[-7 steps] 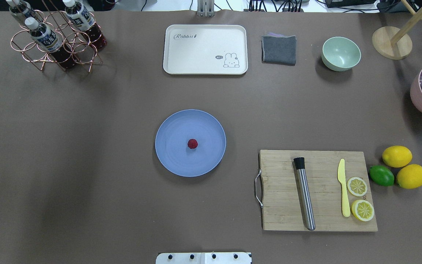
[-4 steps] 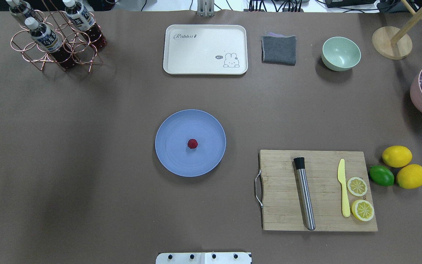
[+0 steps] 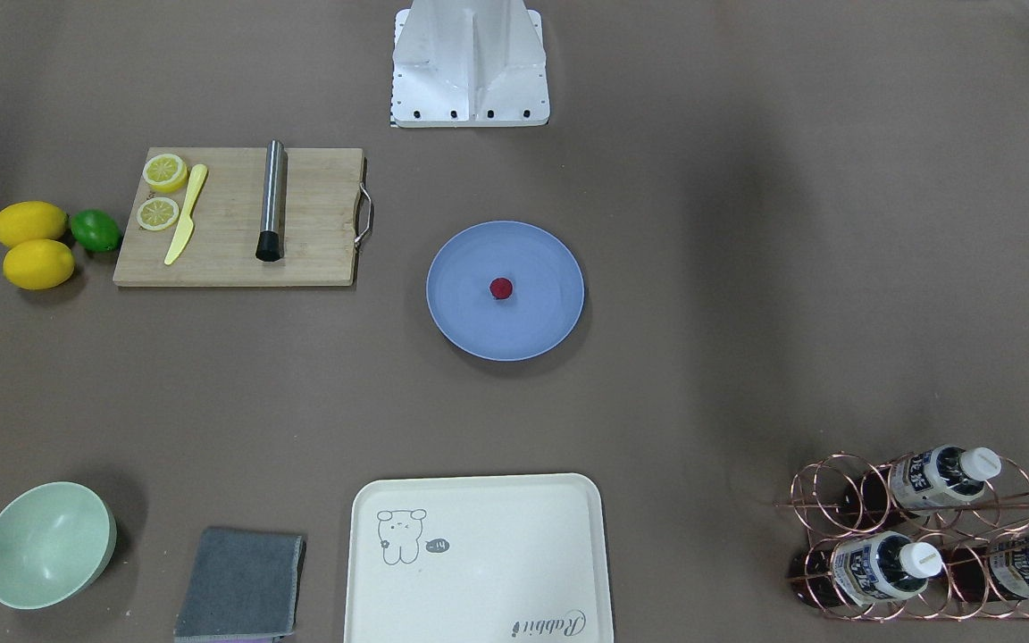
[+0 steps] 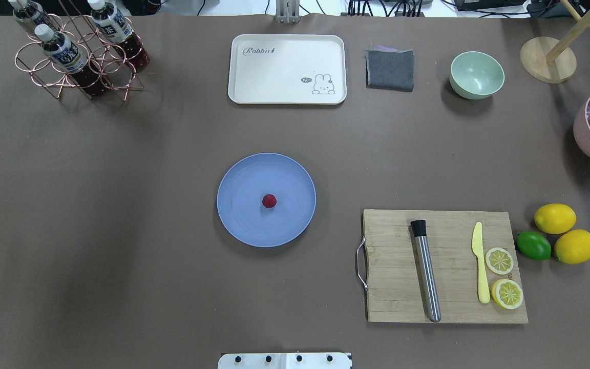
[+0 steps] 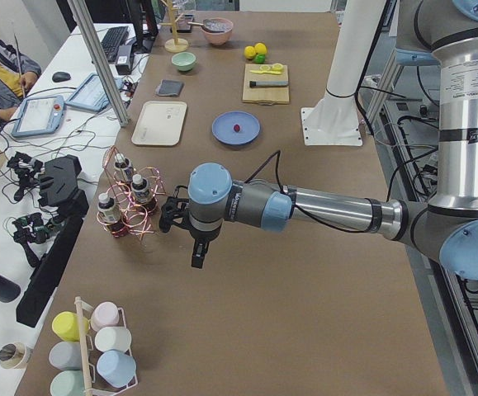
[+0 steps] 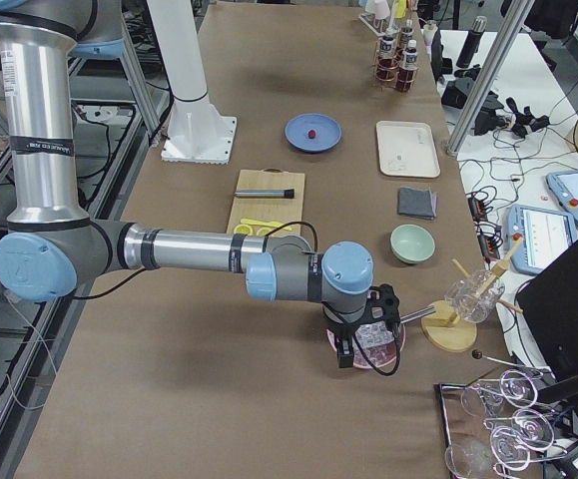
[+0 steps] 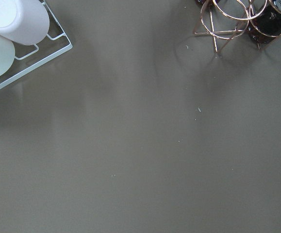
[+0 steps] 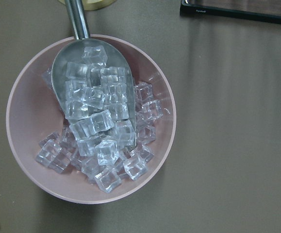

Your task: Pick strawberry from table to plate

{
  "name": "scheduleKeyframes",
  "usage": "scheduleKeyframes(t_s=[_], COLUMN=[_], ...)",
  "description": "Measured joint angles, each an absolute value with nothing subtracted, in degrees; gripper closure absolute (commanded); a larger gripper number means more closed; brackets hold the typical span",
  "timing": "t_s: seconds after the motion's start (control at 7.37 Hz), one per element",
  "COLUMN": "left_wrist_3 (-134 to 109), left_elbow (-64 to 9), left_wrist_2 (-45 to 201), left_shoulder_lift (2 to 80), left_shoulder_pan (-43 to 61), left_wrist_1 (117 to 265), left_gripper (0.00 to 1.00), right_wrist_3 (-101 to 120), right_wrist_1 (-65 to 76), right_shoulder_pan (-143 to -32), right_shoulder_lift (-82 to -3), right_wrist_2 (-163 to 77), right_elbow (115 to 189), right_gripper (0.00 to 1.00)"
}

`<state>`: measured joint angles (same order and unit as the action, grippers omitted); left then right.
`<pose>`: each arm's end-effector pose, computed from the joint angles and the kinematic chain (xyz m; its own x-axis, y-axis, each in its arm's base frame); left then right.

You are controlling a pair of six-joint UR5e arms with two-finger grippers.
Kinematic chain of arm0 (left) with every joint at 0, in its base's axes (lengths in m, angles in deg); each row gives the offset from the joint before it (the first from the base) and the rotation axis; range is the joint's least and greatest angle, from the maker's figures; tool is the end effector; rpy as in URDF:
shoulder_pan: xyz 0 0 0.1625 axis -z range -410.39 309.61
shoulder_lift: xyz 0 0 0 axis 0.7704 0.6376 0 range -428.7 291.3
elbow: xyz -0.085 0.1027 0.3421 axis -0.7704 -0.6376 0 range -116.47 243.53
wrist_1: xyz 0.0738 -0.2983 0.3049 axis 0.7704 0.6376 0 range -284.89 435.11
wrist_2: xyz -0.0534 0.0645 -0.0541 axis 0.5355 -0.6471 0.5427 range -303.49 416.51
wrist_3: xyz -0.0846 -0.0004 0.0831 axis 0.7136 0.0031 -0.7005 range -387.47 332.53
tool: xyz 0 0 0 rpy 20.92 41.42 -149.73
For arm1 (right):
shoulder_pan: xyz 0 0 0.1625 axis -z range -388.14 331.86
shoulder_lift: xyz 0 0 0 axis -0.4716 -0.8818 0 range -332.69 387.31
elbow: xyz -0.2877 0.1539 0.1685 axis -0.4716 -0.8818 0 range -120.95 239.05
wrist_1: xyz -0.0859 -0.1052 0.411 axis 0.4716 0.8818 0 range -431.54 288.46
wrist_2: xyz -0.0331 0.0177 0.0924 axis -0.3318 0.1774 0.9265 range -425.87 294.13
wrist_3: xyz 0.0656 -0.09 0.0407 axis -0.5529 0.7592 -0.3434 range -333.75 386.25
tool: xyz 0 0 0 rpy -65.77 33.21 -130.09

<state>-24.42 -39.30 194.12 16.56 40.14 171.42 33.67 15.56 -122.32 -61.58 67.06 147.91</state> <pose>-0.0503 -0.4934 0.5230 0.6744 0.1259 -0.7276 0.0448 0.9766 0.2105 0.0904 -0.5176 0.6115 0.7360 -0.1095 0.6681 0.0224 0.9902 0.1376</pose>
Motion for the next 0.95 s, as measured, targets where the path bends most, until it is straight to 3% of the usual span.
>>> scheduleKeyframes(t_s=[0.95], left_wrist_3=[-24.4], left_elbow=[-38.9], left_wrist_2=[194.1], left_shoulder_lift=[16.0], left_shoulder_pan=[40.0], left_wrist_1=[171.4], left_gripper=[0.03], right_wrist_3=[33.9], right_wrist_1=[15.6], right_shoulder_pan=[-122.3], right_shoulder_lift=[-62.8], right_wrist_2=[67.9], right_elbow=[148.2], right_gripper=[0.0])
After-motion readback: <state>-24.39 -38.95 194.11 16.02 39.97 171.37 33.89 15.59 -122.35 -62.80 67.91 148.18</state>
